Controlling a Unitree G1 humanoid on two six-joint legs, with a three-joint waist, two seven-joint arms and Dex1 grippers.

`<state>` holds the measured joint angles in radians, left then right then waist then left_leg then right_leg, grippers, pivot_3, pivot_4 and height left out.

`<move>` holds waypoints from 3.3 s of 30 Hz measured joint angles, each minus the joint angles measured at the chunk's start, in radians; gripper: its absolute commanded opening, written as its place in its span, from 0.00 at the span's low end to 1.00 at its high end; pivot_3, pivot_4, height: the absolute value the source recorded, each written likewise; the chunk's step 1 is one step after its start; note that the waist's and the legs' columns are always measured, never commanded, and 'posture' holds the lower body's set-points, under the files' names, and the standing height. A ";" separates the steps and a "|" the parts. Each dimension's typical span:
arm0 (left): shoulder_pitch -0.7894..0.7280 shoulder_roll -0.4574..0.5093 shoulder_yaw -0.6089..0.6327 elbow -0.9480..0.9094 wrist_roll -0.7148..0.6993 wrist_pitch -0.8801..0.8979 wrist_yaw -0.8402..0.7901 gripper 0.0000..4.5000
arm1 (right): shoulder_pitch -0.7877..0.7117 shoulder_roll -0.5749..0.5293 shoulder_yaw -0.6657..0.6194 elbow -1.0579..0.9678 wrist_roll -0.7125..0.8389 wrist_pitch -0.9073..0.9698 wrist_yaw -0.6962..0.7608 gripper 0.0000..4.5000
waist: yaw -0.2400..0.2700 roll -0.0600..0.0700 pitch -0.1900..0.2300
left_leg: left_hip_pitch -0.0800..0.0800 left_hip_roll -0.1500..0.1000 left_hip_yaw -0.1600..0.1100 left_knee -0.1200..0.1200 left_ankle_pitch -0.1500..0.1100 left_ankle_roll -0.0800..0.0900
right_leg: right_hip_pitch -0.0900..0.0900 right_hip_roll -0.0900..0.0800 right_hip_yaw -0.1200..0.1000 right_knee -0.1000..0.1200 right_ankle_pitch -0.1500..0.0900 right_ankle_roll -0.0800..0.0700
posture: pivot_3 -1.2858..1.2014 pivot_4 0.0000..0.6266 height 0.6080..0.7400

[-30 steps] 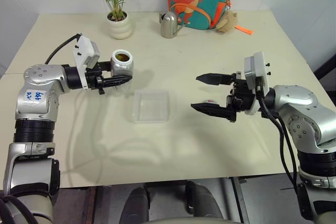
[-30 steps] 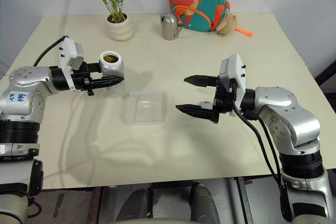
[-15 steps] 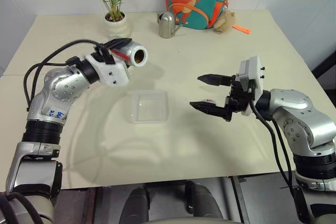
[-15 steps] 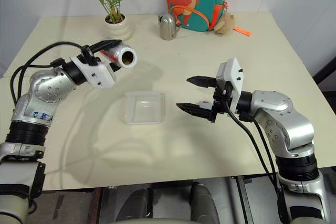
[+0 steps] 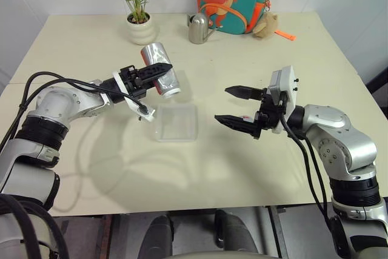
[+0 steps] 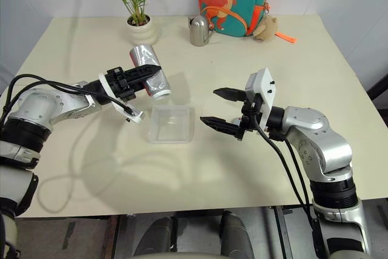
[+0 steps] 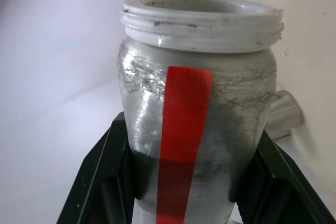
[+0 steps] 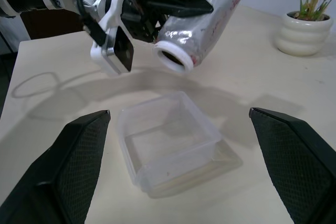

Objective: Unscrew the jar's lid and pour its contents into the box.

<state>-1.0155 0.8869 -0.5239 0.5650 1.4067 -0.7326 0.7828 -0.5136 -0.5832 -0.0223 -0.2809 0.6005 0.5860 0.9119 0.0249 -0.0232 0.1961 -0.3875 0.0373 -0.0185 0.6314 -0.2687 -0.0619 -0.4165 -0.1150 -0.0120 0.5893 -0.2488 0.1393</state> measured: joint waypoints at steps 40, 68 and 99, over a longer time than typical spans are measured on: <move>-0.137 0.028 -0.171 0.132 -0.130 -0.016 0.149 0.43 | 0.006 0.037 0.016 0.009 -0.008 -0.038 -0.007 0.99 | -0.001 0.000 0.000 | 0.000 0.000 0.003 0.001 0.000 0.000 | -0.002 0.000 0.002 0.002 0.000 0.000 | 0.52 0.24 1.00; 0.374 -0.228 0.960 0.195 -1.897 0.729 -1.132 0.43 | 0.002 0.010 0.059 0.057 -0.075 -0.105 0.097 0.99 | -0.028 -0.004 -0.002 | 0.005 0.000 0.002 0.016 -0.002 0.003 | 0.005 0.000 0.005 0.009 0.003 0.000 | 0.52 0.24 1.00; 0.714 -0.169 0.997 0.144 -1.784 0.528 -1.338 0.99 | -0.011 -0.019 0.110 0.079 -0.127 -0.106 0.167 1.00 | -0.031 -0.005 -0.003 | 0.002 0.002 0.004 0.014 -0.006 0.003 | 0.003 0.000 0.004 0.003 0.003 0.000 | 0.52 0.24 1.00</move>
<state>-0.3018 0.7175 0.4730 0.7086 -0.3771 -0.2047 -0.5550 -0.5248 -0.6017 0.0873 -0.2017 0.4731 0.4798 1.0792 -0.0062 -0.0283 0.1933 -0.3854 0.0392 -0.0143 0.6458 -0.2746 -0.0593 -0.4133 -0.1150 -0.0082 0.5922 -0.2459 0.1395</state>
